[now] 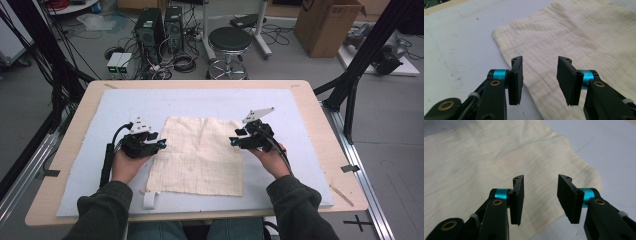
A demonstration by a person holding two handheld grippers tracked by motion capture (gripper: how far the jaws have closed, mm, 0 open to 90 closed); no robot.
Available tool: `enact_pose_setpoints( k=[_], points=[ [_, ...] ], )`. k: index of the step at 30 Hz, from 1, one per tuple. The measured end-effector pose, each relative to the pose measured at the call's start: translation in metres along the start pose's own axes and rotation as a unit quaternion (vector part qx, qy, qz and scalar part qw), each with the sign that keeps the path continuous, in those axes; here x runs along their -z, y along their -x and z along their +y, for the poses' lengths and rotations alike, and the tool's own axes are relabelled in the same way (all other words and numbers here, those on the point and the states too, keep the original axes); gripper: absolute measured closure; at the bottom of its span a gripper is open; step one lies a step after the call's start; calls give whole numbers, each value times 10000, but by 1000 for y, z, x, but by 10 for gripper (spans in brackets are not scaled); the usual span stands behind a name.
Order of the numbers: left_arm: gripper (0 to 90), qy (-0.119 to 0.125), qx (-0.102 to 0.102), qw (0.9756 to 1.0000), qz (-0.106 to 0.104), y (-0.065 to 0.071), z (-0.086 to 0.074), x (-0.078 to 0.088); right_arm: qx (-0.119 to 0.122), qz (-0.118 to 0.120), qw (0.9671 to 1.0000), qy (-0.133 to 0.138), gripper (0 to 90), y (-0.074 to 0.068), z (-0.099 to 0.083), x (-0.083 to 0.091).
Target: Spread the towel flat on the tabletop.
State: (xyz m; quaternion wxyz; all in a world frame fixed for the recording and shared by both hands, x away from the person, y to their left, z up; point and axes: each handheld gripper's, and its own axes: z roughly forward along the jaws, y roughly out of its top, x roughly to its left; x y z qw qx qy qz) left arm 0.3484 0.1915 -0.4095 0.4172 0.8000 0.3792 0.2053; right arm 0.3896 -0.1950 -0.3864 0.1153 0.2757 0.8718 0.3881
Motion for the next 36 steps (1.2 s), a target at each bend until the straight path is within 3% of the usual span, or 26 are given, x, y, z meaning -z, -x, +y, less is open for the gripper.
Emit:
enact_pose_setpoints(
  k=[3,7,13,17,20,23,26,29,31,36],
  points=[
    [537,61,-129,9998,-123,9,-10,11,60,290,9995,140,539,-14,-11,7],
    [500,20,-392,9986,-347,23,-23,24,232,656,9975,127,513,-33,-25,14],
    [495,-112,-539,9969,-555,33,-44,37,406,1033,9938,-101,522,-52,-53,14],
    [496,-369,-563,9952,-711,32,-54,39,524,1116,9920,-283,557,-56,-66,11],
    [567,-562,-647,9923,-892,34,-58,37,623,1103,9908,-481,612,-59,-70,6],
    [652,-592,-741,9905,-1000,37,-60,34,769,979,9910,-500,729,-60,-71,4],
    [782,-587,-842,9882,-1137,40,-60,34,639,1101,9906,-507,873,-54,-71,3],
    [871,-577,-933,9876,-1124,45,-60,34,753,1153,9890,-539,884,-53,-70,3],
    [879,-568,-967,9863,-1213,47,-60,35,865,1113,9883,-590,884,-52,-69,5],
    [882,-486,-1123,9827,-1389,59,-58,36,810,1044,9892,-633,885,-44,-72,18]
  ],
)
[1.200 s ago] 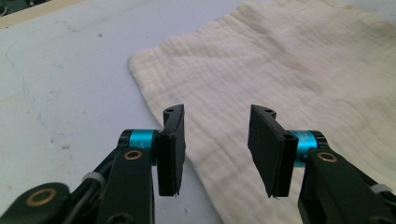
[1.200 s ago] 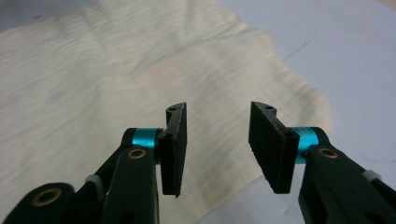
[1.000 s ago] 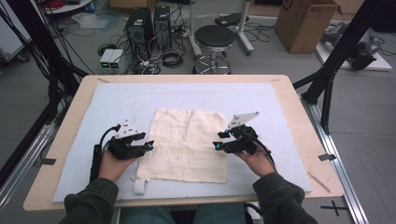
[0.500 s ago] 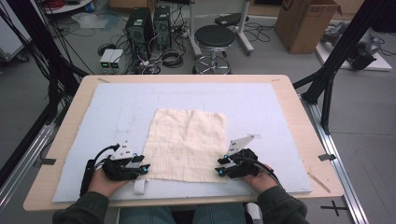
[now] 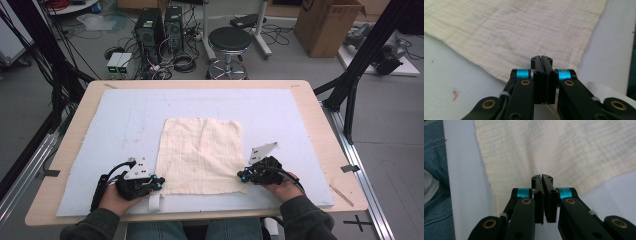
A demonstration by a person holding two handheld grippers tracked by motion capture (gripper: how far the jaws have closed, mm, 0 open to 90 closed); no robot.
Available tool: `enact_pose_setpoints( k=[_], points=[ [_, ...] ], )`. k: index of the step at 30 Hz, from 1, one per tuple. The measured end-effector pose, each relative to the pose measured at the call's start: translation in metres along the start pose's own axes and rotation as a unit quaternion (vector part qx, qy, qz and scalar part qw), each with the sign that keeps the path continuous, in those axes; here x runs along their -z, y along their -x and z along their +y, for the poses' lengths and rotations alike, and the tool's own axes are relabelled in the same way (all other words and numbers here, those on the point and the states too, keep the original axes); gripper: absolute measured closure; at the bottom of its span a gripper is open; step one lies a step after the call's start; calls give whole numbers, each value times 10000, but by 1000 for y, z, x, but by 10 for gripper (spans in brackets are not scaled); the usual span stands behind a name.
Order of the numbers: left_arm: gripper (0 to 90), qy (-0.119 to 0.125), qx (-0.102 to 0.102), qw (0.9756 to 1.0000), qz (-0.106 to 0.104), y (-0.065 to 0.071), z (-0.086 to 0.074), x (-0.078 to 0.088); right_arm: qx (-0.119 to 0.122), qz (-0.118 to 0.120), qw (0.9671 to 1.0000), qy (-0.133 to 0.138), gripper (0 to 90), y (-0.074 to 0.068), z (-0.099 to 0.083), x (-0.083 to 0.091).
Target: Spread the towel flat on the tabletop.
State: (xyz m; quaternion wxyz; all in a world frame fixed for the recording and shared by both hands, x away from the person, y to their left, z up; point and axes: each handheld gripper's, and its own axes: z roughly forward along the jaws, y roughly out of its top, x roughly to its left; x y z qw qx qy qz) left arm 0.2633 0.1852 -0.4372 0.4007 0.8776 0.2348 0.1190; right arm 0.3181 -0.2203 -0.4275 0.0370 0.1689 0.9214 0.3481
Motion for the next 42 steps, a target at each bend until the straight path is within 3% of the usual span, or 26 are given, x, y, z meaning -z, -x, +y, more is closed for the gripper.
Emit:
enact_pose_setpoints(
  k=[2,4,7,11,13,17,23,27,33,39,42],
  points=[
    [883,-4,-76,10000,5,2,2,0,-26,-14,10000,-2,885,0,-3,5],
    [883,25,-76,10000,47,3,2,2,-30,206,9997,98,884,-2,-4,7],
    [883,90,-16,9999,61,3,-1,7,126,278,9995,62,883,-10,-3,6],
    [883,112,-51,9999,37,7,-4,14,82,338,9993,121,875,-13,-5,5],
    [881,126,-87,9999,-24,8,-4,15,-11,304,9994,163,758,-11,-7,5],
    [783,200,-6,9998,-85,8,-4,14,-130,331,9987,368,705,-13,-5,10],
    [721,163,66,9998,-40,5,-7,13,50,405,9985,363,655,-17,-3,4],
    [722,145,58,9999,-34,3,-8,11,49,476,9983,341,650,-19,-5,-1],
    [736,22,49,9998,-165,6,-10,5,259,456,9984,190,646,-25,-9,-7],
    [722,-1,-31,9995,-301,10,-9,5,464,368,9982,88,689,-29,-9,-4],
    [719,-13,-79,9994,-328,11,-9,5,426,431,9981,73,705,-28,-12,-2]
  ],
)
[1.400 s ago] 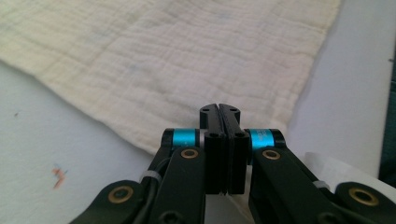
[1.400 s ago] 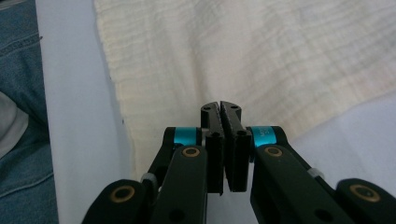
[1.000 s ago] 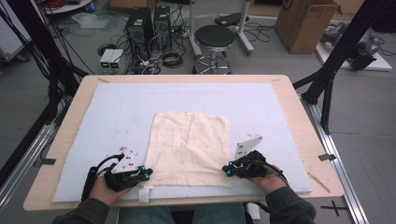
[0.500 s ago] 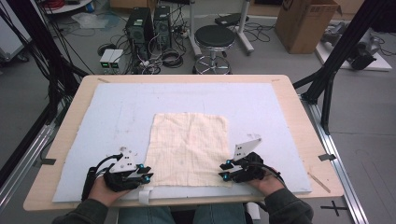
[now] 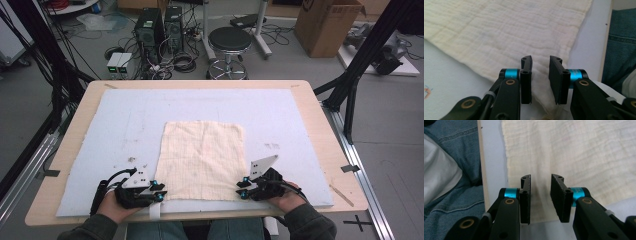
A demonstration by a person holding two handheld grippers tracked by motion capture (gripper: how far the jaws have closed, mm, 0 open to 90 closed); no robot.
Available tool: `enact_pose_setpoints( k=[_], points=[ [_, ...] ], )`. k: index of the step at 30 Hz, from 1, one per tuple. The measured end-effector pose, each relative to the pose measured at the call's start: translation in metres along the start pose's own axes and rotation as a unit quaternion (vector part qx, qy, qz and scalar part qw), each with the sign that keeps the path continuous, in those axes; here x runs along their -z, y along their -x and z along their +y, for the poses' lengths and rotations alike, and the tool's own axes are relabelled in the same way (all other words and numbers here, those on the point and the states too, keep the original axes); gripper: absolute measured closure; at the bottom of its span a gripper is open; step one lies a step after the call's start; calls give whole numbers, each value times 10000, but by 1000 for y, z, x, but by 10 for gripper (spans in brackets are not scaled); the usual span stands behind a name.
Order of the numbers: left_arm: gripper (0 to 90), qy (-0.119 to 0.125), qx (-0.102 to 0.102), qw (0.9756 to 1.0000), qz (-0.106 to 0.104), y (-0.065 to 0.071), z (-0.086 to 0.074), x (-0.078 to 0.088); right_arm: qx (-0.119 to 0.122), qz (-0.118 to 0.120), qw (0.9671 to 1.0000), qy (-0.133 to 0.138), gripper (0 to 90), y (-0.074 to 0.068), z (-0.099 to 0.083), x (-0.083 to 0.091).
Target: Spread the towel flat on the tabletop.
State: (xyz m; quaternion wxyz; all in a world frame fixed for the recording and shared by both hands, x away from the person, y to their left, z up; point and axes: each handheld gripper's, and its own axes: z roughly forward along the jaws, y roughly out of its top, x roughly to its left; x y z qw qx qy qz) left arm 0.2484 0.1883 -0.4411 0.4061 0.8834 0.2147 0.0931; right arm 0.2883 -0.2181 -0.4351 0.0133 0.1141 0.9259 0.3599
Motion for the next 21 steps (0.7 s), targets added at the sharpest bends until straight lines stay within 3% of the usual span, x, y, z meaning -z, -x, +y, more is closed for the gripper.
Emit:
enact_pose_setpoints(
  k=[6,9,15,21],
  points=[
    [702,88,66,9999,-12,1,1,1,-67,10,10000,39,702,0,-2,1],
    [678,204,99,9997,64,1,3,4,-249,80,9993,265,667,3,-3,3],
    [650,461,258,9985,172,-3,8,8,-427,-82,9970,639,600,7,0,11],
    [627,664,363,9967,283,-6,10,13,-555,-240,9952,773,529,11,4,11]
  ],
)
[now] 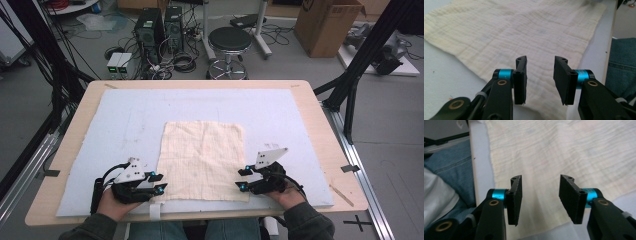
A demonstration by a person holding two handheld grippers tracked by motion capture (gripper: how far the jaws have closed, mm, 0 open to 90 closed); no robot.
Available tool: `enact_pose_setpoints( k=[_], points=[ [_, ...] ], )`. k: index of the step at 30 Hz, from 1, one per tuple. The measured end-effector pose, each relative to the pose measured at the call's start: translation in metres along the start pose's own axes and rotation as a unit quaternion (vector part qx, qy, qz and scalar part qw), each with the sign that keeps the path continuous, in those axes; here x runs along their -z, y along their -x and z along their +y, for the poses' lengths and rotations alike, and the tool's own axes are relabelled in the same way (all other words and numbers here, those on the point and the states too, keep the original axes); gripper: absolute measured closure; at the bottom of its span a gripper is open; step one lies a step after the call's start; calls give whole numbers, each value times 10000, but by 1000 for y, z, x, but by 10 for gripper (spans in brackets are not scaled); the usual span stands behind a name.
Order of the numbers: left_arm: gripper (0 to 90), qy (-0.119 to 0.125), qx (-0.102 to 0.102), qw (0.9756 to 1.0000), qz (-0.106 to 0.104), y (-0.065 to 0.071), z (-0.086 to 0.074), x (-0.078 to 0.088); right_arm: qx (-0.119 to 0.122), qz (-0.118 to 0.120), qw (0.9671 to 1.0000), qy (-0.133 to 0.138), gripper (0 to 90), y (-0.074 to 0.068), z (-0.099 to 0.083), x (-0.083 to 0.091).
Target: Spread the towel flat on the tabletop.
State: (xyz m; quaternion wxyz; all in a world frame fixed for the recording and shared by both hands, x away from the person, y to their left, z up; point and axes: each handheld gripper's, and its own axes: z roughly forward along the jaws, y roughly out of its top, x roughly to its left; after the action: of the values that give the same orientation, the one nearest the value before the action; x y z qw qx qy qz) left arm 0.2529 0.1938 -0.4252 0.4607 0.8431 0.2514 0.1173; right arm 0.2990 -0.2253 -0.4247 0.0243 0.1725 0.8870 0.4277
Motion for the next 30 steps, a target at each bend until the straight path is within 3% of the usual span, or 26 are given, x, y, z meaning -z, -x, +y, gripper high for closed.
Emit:
enact_pose_setpoints(
  k=[10,22,30],
  points=[
    [566,78,100,9997,211,-4,1,4,-273,-395,9985,281,405,9,1,5],
    [472,103,176,9992,354,-5,3,1,-533,-814,9941,471,284,15,0,10],
    [460,136,199,9988,432,-7,3,2,-509,-819,9944,436,280,16,0,9]
  ],
)
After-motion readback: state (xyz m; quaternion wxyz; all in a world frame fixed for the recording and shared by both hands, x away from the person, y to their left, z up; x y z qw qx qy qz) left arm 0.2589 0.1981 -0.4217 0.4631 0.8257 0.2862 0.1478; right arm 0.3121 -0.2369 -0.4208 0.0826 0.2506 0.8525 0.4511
